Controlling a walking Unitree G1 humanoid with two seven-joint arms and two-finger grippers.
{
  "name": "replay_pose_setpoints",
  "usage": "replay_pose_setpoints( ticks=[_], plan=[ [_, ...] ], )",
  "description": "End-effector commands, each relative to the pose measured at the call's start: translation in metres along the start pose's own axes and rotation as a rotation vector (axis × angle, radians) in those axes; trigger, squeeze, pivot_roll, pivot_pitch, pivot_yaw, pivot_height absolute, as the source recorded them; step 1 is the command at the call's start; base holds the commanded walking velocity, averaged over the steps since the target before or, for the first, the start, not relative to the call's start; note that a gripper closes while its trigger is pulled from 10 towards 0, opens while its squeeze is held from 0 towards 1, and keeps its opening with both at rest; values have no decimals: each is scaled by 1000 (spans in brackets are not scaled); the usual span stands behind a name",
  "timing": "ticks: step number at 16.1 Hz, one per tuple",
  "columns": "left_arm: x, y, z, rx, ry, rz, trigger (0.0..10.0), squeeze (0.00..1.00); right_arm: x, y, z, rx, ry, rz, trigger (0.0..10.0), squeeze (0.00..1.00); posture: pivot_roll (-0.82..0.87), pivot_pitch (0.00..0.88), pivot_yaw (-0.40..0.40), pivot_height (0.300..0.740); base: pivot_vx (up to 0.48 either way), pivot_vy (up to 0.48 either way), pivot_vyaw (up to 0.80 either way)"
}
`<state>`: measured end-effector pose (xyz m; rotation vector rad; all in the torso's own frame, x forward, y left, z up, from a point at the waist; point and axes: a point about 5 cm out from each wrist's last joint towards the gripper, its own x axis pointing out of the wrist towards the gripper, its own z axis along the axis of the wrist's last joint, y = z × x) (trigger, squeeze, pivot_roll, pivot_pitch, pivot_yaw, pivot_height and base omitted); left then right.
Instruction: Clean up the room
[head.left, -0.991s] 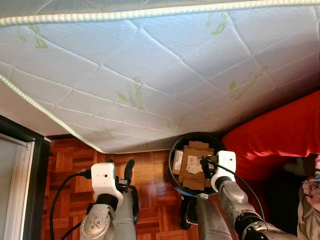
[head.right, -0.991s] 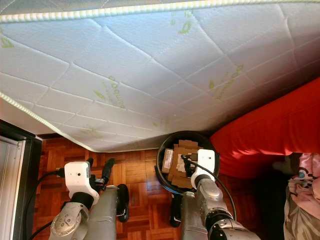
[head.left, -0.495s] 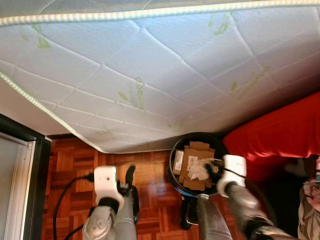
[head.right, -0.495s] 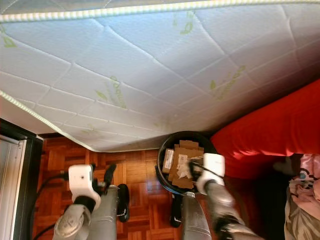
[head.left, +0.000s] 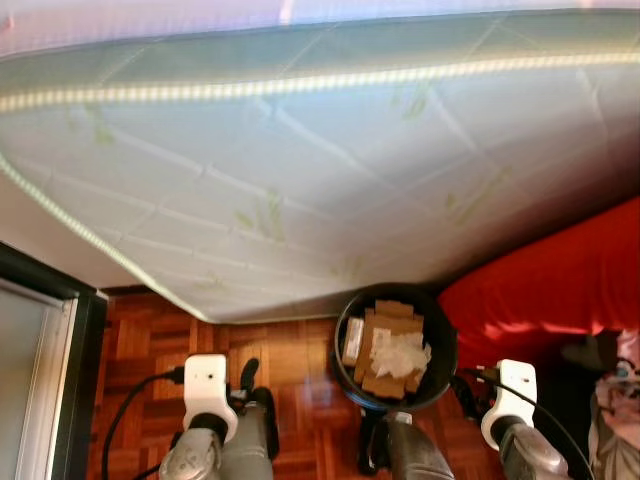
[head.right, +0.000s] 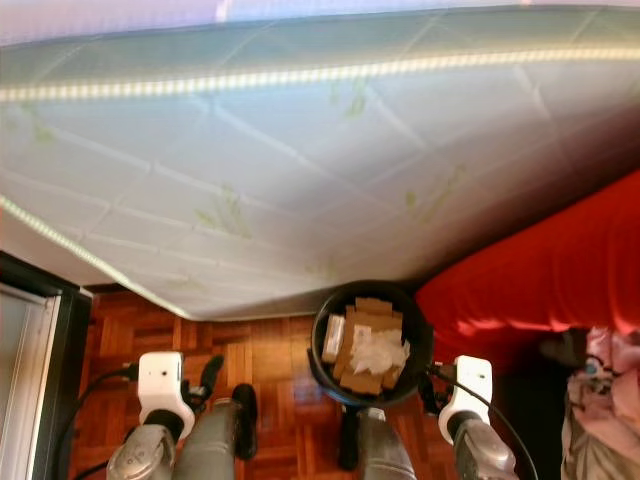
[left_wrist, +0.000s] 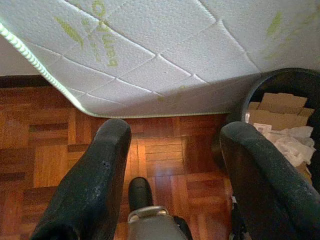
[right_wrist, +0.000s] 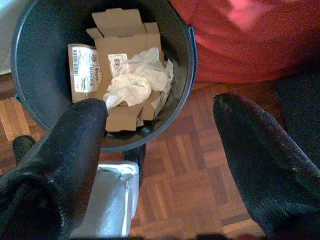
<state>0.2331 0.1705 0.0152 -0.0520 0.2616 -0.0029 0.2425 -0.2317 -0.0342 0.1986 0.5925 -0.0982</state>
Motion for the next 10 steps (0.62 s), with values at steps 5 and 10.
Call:
replay_pose_setpoints(
  ticks=[5, 10],
  plan=[
    [1, 19, -38, -14, 160, 58, 10000, 0, -10, 7, -40, 20, 127, -34, 10000, 0, 108, 220, -34, 740, 0, 0, 0],
    [-3, 30, -74, -7, 378, 107, 10000, 0, -17, 1, -56, 44, 204, -114, 10000, 0, 89, 98, -13, 740, 0, 0, 0]
  ],
)
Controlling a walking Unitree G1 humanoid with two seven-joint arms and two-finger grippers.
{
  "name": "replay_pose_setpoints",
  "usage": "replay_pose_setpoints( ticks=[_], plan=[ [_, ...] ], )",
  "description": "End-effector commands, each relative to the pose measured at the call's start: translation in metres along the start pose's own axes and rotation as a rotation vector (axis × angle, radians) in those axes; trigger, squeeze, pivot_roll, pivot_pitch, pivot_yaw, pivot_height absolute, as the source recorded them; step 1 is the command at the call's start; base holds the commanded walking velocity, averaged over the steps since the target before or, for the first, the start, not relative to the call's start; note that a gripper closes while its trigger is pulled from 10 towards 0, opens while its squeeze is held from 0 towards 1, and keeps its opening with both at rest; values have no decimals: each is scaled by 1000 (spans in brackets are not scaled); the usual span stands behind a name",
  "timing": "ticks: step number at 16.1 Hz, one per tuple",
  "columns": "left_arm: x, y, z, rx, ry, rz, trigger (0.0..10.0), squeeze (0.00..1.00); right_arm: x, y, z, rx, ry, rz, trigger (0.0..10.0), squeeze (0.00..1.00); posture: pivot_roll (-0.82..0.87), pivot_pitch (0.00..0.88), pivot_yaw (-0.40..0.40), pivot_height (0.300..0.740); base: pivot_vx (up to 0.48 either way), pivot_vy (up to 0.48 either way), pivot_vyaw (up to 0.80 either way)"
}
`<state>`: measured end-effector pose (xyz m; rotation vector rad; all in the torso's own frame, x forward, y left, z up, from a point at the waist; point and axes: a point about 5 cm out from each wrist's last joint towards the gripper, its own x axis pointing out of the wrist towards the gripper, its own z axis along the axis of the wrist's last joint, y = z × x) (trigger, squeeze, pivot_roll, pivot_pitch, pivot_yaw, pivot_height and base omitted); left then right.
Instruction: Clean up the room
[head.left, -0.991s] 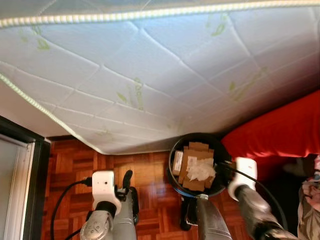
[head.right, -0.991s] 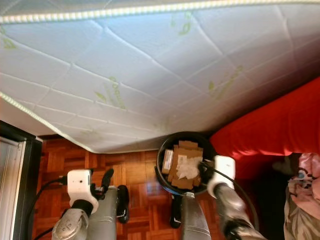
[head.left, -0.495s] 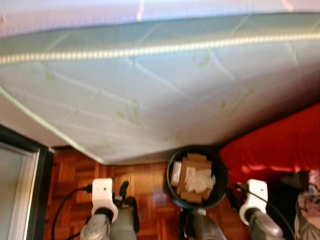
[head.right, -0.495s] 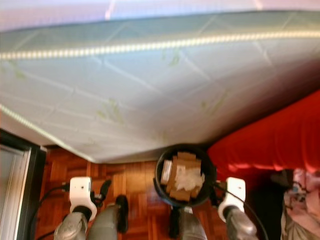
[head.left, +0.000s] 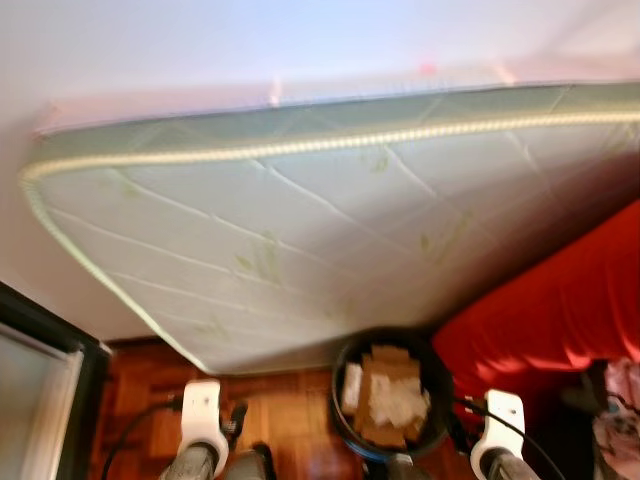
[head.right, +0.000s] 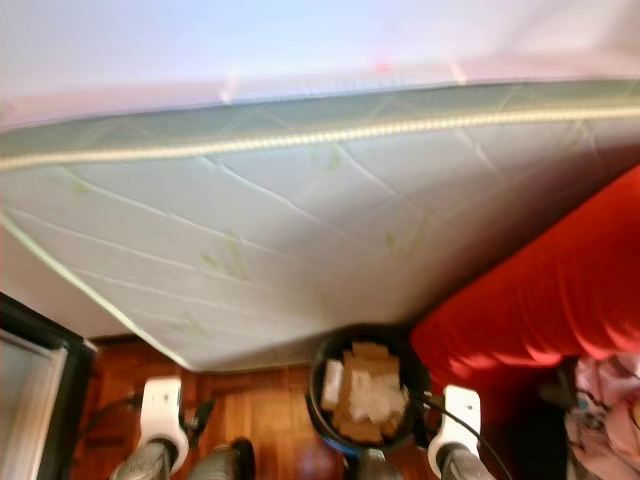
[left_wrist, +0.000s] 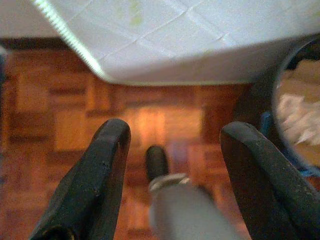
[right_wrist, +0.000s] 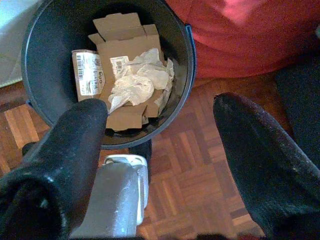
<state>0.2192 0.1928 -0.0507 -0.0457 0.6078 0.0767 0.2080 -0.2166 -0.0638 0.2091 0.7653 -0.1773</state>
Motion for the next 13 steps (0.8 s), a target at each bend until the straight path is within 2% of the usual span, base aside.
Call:
replay_pose_setpoints(
  ticks=[1, 3, 5, 9, 13],
  plan=[
    [-3, 6, -12, 4, 58, 21, 10000, 0, -3, -6, -12, 29, 39, -35, 10000, 0, 89, 76, -9, 740, 0, 0, 0],
    [-1, 12, -11, 18, 88, 38, 10000, 0, 1, 13, -6, 41, 16, -14, 10000, 0, 79, 47, -4, 740, 0, 0, 0],
    [-1, 16, -13, 30, 114, 55, 10000, 0, 3, 20, -5, 28, 34, -19, 10000, 0, 59, 21, -5, 740, 0, 0, 0],
    [-2, 22, -18, 17, 159, 89, 10000, 0, 4, 25, -5, 20, 48, -22, 10000, 0, 45, 0, -5, 740, 0, 0, 0],
    [-3, 26, -21, -1, 178, 115, 10000, 0, 6, 25, 1, 4, 51, -28, 10000, 0, 48, 0, -11, 740, 0, 0, -739]
  ],
)
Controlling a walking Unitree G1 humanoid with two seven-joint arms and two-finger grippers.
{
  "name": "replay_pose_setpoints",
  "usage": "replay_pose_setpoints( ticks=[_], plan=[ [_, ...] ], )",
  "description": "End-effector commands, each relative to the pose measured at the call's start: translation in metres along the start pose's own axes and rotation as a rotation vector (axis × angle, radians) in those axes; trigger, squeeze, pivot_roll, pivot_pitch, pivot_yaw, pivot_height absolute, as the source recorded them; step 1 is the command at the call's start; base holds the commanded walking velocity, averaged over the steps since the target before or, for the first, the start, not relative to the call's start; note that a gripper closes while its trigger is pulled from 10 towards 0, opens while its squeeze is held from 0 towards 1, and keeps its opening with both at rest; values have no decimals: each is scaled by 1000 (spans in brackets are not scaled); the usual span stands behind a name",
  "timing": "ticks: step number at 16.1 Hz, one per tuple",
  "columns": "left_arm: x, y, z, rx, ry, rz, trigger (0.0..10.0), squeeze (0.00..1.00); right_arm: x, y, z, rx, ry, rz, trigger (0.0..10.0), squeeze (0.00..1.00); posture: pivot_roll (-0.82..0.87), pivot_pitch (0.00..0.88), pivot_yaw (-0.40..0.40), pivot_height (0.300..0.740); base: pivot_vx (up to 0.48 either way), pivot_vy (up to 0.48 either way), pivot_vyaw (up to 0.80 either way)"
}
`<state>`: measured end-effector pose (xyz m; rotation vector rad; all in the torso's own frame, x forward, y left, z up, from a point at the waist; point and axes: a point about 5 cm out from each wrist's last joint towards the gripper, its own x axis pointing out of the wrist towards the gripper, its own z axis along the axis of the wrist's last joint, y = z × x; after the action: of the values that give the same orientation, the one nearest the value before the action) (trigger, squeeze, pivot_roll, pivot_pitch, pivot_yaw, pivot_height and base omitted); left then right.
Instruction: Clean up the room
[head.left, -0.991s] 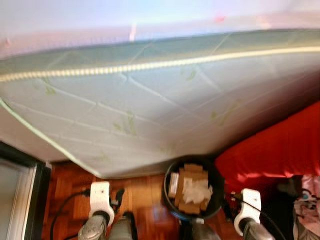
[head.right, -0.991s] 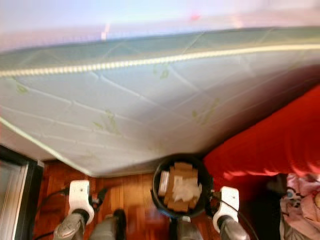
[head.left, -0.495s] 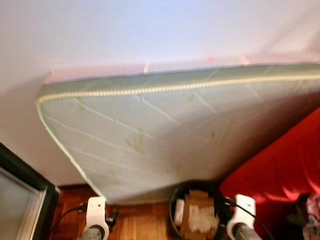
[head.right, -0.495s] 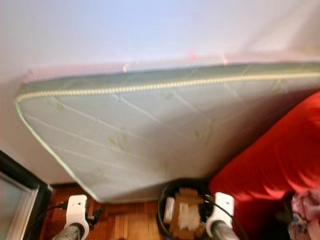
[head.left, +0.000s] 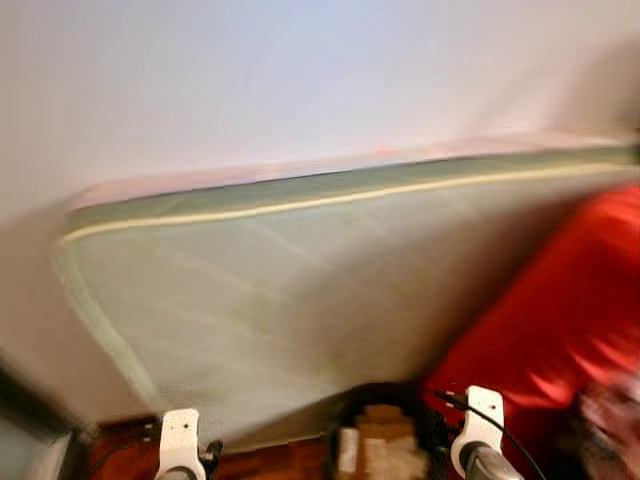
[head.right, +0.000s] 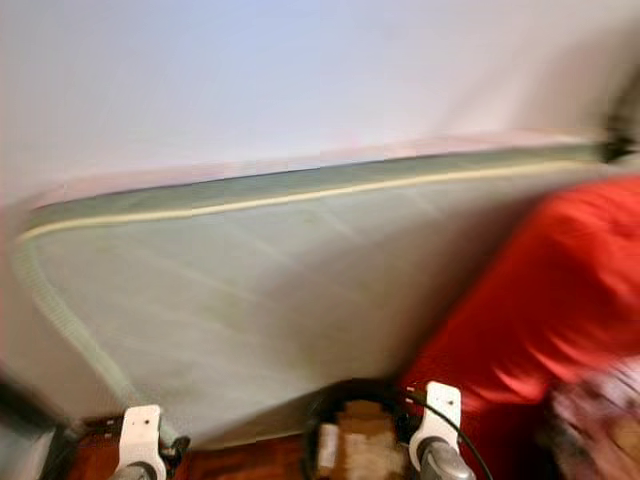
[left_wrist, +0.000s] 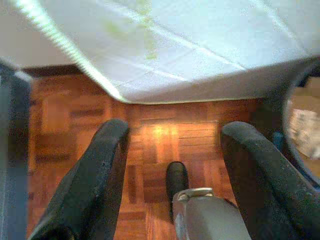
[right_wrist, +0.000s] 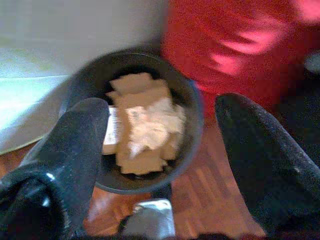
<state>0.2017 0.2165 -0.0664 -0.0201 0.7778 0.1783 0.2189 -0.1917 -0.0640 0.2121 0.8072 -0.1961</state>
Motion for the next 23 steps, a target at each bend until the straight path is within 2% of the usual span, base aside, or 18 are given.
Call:
replay_pose_setpoints(
  ticks=[1, 6, 21, 22, 23],
  plan=[
    [0, 2, 0, -6, 17, 16, 10000, 0, 0, -2, -1, -8, 17, -9, 10000, 0, 52, 0, -14, 740, 0, 0, -731],
    [-1, 2, -7, -17, 37, 23, 10000, 0, -1, -4, -3, -30, 33, -14, 10000, 0, 55, 0, -21, 740, 0, 0, -729],
    [-1, 2, -7, -17, 37, 23, 10000, 0, -1, -4, -3, -30, 33, -14, 10000, 0, 55, 0, -21, 740, 0, 0, -725],
    [-2, 2, -8, -18, 38, 23, 10000, 0, -1, -5, -5, -28, 35, -15, 10000, 0, 59, 0, -27, 740, 0, 0, -731],
    [-8, 4, -27, 23, 93, 10, 10000, 0, -14, -27, -43, -51, 103, -50, 10000, 0, 45, 0, -23, 740, 0, -480, -725]
  ],
)
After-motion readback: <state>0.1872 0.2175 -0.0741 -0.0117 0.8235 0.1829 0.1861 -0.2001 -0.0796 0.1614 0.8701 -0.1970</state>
